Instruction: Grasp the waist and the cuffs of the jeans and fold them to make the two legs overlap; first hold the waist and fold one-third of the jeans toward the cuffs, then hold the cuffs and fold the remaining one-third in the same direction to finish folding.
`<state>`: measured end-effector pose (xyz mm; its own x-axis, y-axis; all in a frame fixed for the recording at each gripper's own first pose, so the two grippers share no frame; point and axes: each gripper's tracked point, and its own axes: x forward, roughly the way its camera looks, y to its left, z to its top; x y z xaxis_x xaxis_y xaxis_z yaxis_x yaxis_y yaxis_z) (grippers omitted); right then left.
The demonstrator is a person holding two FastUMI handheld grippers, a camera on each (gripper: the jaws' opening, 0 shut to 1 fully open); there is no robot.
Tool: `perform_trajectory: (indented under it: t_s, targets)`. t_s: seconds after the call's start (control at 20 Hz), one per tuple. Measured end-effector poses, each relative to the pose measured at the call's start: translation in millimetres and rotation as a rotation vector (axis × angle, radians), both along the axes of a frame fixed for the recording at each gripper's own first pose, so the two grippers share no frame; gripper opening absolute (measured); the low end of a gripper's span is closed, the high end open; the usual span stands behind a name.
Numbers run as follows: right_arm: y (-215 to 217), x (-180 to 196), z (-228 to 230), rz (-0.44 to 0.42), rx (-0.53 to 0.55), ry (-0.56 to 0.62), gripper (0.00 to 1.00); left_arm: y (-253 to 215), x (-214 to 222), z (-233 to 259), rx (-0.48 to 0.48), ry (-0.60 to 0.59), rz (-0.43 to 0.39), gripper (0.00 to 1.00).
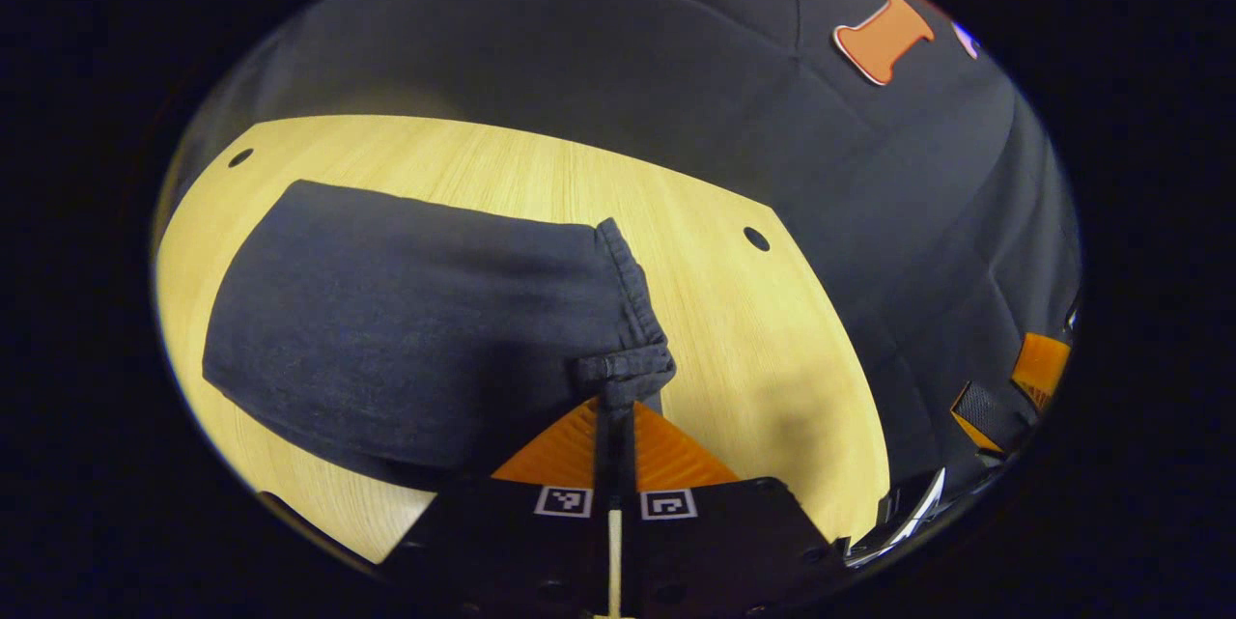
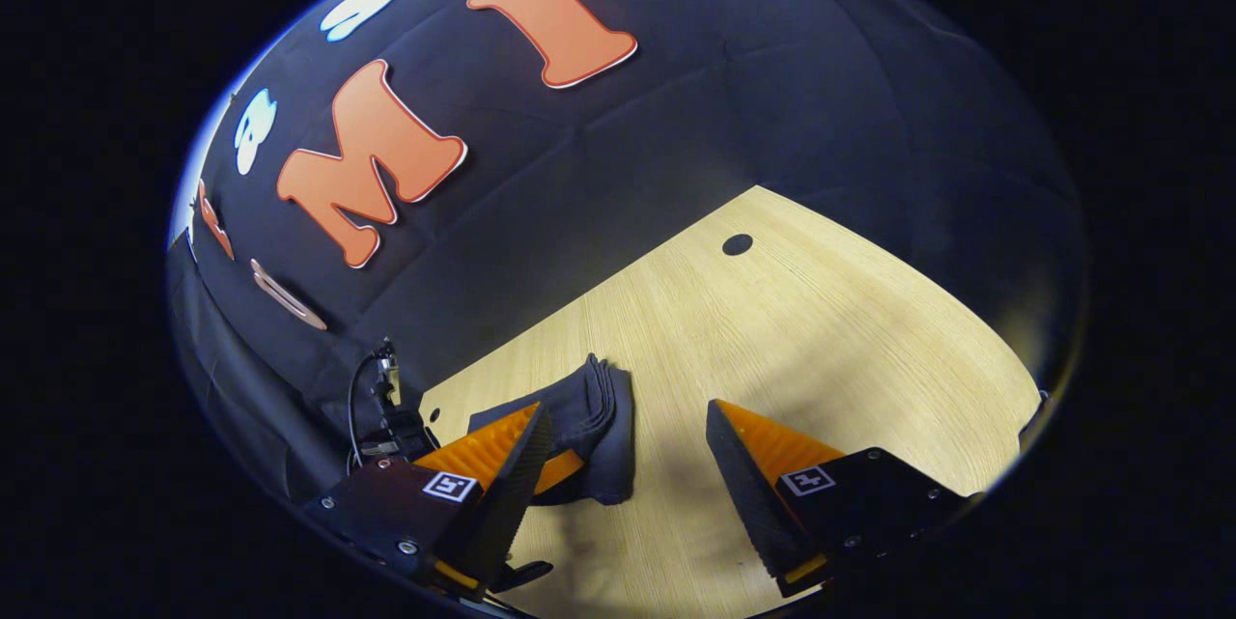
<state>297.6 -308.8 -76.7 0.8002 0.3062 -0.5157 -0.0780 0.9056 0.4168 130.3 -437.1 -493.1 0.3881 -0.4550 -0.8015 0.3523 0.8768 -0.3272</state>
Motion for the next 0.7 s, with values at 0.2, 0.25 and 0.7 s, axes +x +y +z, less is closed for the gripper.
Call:
perform_trajectory:
  t_s: [0.2, 0.25, 0.7]
  targets:
    - [16.5, -3.4, -5.4, 0.028, -0.06, 0.005, 0.98, -19.4, -26.6, 49.6, -0.192, 0.114, -0.024, 0.99]
    - [25.1, -5.4, -0.9, 0.046, -0.092, -0.012, 0.98, -9.0, -30.7, 69.9, -0.221, 0.113, -0.008, 0.96]
    - [93.5, -51.6, 84.7, 0.141, -0.362, -0.308, 0.98, 227.9, 10.0, 285.5, -0.228, -0.484, 0.265, 0.96]
